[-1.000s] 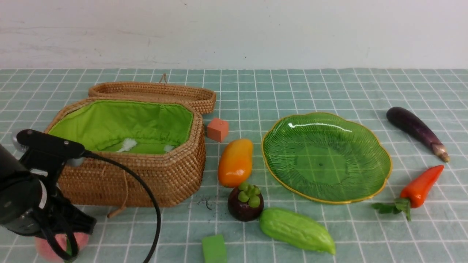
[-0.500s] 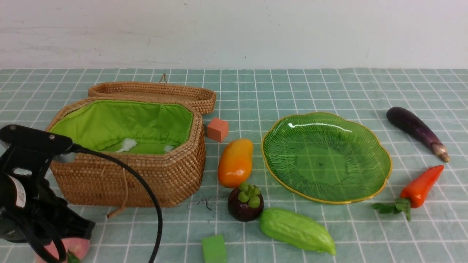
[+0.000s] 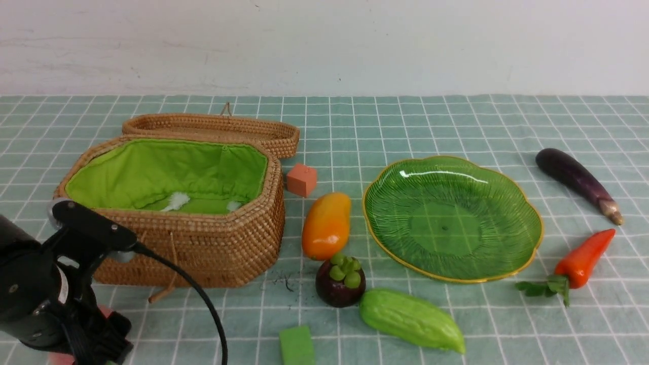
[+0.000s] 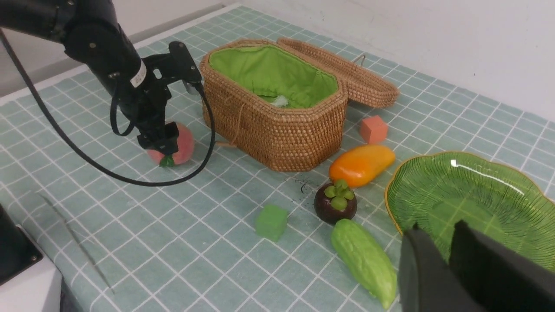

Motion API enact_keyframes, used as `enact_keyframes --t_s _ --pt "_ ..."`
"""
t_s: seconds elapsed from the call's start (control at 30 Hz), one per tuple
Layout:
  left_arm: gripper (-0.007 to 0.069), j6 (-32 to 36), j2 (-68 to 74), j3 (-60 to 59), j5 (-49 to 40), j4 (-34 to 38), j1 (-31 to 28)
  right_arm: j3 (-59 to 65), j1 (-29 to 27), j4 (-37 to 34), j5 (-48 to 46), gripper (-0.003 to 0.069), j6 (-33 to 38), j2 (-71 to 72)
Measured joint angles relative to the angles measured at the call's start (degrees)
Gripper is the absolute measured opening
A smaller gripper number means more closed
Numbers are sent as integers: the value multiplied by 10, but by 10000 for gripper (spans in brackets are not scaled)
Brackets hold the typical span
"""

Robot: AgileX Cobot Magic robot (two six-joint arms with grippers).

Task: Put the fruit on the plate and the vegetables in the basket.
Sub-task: Use the left arm to grab a peach and put it into the right plate

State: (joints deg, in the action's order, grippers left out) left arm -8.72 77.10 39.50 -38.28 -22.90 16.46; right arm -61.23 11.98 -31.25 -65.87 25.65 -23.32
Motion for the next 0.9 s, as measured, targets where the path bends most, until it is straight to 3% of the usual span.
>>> enact_keyframes --t_s 0.3,0.57,0.9 --pt "584 -1 55 5 36 -50 -1 0 0 0 -13 122 0 0" --pt "584 -61 61 9 48 -77 -1 0 0 0 -19 120 0 0" --pt "578 -93 -22 0 32 -77 -1 0 0 0 -19 122 0 0"
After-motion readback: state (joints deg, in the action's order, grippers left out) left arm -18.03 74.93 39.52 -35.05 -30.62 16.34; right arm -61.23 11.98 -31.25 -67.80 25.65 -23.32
